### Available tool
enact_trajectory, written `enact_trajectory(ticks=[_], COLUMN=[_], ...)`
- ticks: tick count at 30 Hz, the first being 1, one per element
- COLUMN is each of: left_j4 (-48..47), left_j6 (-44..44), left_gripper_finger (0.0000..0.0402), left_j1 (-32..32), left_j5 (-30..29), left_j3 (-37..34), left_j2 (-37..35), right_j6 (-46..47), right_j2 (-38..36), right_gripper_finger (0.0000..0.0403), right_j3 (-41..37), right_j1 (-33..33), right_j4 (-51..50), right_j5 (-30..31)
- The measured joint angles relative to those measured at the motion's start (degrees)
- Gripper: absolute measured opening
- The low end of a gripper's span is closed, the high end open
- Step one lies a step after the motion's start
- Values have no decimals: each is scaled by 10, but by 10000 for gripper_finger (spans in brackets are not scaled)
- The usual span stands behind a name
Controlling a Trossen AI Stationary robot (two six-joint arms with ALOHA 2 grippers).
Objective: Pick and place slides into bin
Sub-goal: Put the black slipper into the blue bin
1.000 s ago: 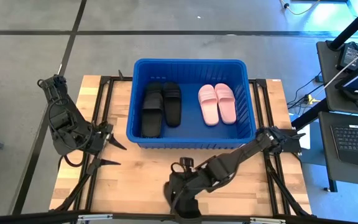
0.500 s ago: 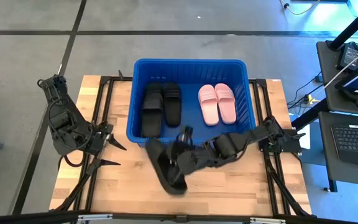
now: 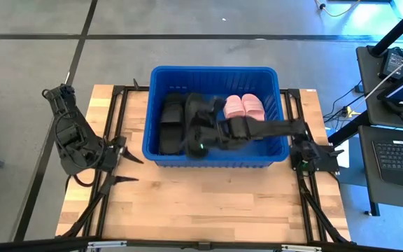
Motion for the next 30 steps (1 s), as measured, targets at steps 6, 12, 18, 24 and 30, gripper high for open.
enact_trajectory(ticks=[6, 12, 18, 24, 30], left_j4=[-15, -15, -32, -55, -66], left_j6=[0, 0, 0, -1, -4], left_gripper_finger=[260, 260, 260, 260, 260], left_j1=[0, 0, 0, 0, 0], left_j5=[-55, -80, -97, -101, -101], left_j3=[0, 0, 0, 0, 0], left_j2=[0, 0, 0, 0, 0], right_j6=[-23, -48, -86, -112, -112], right_j2=[9, 35, 76, 112, 129], right_gripper_finger=[17, 17, 17, 17, 17], right_j3=[0, 1, 0, 0, 0], right_j1=[-65, -101, -105, -103, -90], right_j4=[-33, -41, -43, -35, -29], right_j5=[2, 2, -1, -1, -1])
